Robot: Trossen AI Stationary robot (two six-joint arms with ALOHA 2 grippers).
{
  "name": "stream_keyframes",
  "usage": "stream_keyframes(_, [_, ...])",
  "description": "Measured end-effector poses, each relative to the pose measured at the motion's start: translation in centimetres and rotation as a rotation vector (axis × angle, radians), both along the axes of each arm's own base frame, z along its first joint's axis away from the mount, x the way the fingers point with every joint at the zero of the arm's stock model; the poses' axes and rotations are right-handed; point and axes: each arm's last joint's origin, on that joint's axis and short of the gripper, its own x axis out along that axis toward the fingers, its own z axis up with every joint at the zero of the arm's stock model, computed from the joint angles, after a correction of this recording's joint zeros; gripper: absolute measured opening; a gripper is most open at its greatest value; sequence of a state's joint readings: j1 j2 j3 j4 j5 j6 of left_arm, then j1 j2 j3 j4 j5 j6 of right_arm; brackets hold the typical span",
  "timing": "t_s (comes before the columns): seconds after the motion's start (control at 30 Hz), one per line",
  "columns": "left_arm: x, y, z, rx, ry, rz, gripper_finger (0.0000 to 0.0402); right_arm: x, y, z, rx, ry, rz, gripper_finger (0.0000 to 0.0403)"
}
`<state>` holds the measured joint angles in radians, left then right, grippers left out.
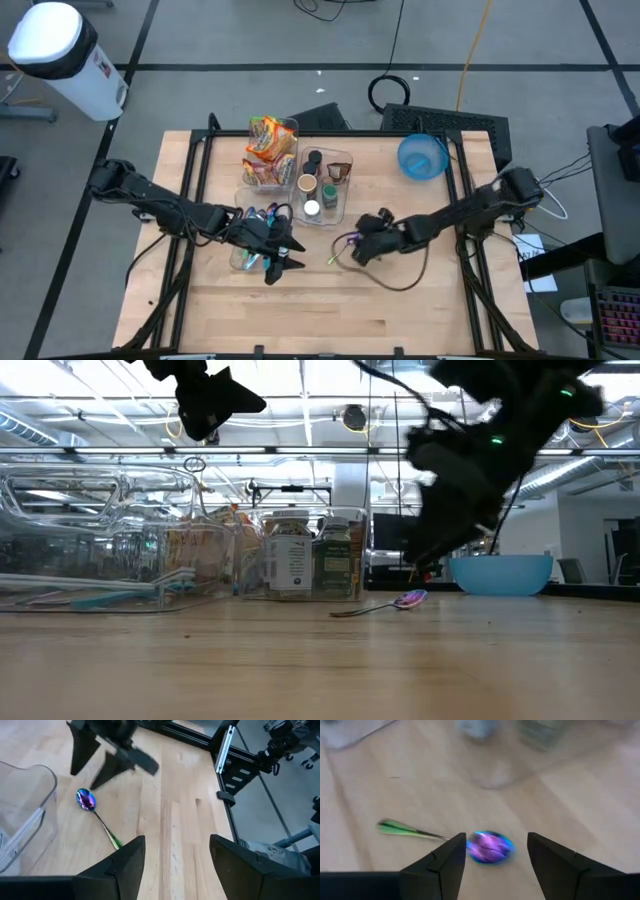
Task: Pick & Place Food Item
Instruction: Put the purple spoon into the bottom transparent bin
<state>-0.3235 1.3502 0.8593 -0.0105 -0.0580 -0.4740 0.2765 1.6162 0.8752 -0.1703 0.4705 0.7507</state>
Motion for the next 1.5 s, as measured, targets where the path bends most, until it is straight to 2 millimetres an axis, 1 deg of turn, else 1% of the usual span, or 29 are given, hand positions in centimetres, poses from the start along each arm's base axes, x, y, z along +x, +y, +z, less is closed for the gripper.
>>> stream_keyframes(0.1, [0.0, -0.1, 0.0, 0.013, -0.001, 0.011, 0.0230, -2.6, -0.8, -1.5, 0.094, -0.112, -0.073, 0.0197])
stream_keyframes(0.17, [0.0, 0.0, 0.0, 0.025, -0.006, 0.031, 0.0230, -4.0, -1.2, -2.8, 0.178, -0.170, -0.082, 0.0197])
stream_keyframes(0.27, [0.0, 0.0, 0.0, 0.034, -0.012, 0.048, 0.0230, -5.2, -1.7, -4.1, 0.281, -0.249, -0.053, 0.0200])
stream_keyframes(0.33, [0.0, 0.0, 0.0, 0.037, -0.018, 0.058, 0.0230, -5.5, -2.0, -4.8, 0.312, -0.270, -0.055, 0.0200])
stream_keyframes(0.5, [0.1, 0.1, 0.1, 0.041, -0.021, 0.068, 0.0230, -5.5, -2.4, -4.8, 0.306, -0.280, -0.064, 0.0200])
stream_keyframes(0.7, [0.1, 0.1, 0.1, 0.053, -0.029, 0.061, 0.0230, -4.5, -2.1, -4.1, 0.293, -0.305, -0.045, 0.0200])
stream_keyframes(0.87, [0.1, 0.1, 0.1, 0.055, -0.030, 0.060, 0.0230, -3.2, -2.0, -5.2, 0.263, -0.261, -0.043, 0.0200])
stream_keyframes(0.93, [0.1, 0.1, 0.1, 0.055, -0.029, 0.060, 0.0230, -2.5, -2.2, -5.6, 0.259, -0.257, -0.056, 0.0200])
stream_keyframes(1.03, [0.1, 0.1, 0.1, 0.055, -0.028, 0.060, 0.0230, -2.1, -2.6, -6.1, 0.261, -0.241, -0.072, 0.0195])
stream_keyframes(1.1, [0.1, 0.1, 0.1, 0.055, -0.026, 0.060, 0.0230, -2.0, -2.8, -6.2, 0.281, -0.235, -0.062, 0.0181])
stream_keyframes(1.17, [0.0, 0.1, 0.0, 0.057, -0.020, 0.060, 0.0230, -2.0, -2.8, -6.1, 0.301, -0.225, -0.037, 0.0159])
stream_keyframes(1.5, [0.0, 0.1, -0.1, 0.058, -0.007, 0.060, 0.0230, -2.2, -2.6, -5.6, 0.315, -0.209, 0.042, 0.0027])
